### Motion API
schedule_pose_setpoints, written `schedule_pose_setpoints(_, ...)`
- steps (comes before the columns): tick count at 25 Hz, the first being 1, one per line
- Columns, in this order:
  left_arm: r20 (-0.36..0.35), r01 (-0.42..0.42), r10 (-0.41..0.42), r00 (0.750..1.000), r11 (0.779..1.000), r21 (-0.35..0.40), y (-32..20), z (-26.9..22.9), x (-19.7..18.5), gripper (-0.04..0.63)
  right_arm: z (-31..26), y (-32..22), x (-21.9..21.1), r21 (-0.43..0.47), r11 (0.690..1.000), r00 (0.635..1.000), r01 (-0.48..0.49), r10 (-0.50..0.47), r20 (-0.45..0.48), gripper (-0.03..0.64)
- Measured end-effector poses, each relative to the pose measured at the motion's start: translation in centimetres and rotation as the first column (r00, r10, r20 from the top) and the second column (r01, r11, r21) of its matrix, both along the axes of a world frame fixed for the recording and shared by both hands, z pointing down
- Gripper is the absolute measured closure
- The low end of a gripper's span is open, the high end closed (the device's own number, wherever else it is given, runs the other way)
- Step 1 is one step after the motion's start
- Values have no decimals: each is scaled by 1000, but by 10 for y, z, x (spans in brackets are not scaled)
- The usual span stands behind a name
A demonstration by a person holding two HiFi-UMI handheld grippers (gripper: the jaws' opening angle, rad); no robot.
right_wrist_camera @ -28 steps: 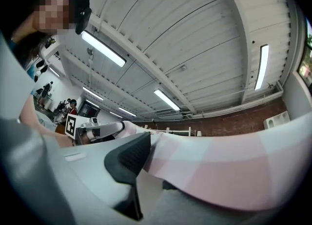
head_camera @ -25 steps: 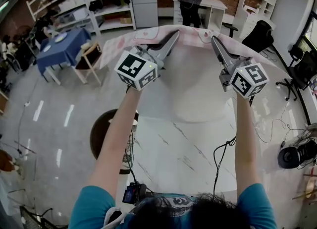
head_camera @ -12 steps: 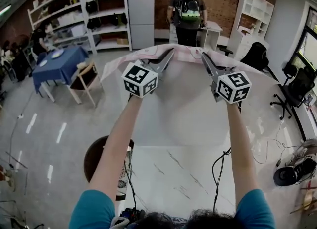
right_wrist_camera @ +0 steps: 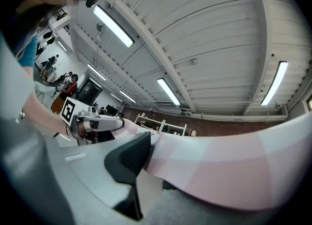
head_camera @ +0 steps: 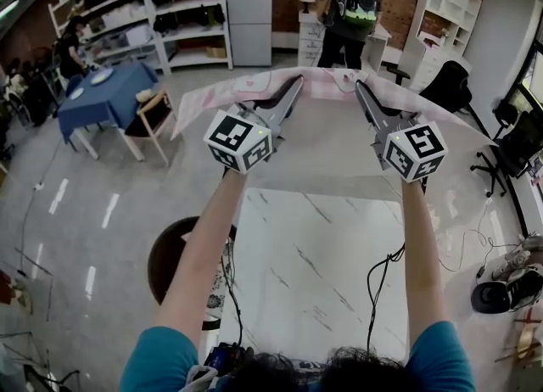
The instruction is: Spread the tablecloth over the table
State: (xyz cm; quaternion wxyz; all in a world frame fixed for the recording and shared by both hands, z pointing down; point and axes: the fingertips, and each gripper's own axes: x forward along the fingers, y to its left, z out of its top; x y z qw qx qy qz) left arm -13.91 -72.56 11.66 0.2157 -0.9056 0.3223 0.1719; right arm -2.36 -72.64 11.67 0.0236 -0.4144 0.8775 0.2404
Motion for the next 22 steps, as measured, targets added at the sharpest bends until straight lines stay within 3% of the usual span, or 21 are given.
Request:
schedule_pose_setpoints(3,9,-10,11,1000,991,-131,7,54,5,522,54,11,5,-109,994,1000,-5,6,17,545)
schedule_pose_setpoints(7,12,-24,29,1000,955,-296,34,126,11,523,126,40,12,-248,969,999,-12,24,45,545)
schedule_pose_setpoints(17,46,-10,37,998,875,-483,136,224,26,526,228,145,32,-474,878,969,61,61,238,549)
schedule_pose_setpoints(22,39,-3,33,999,803,-596,181,265,28,528,270,192,35,-572,811,943,121,86,321,551)
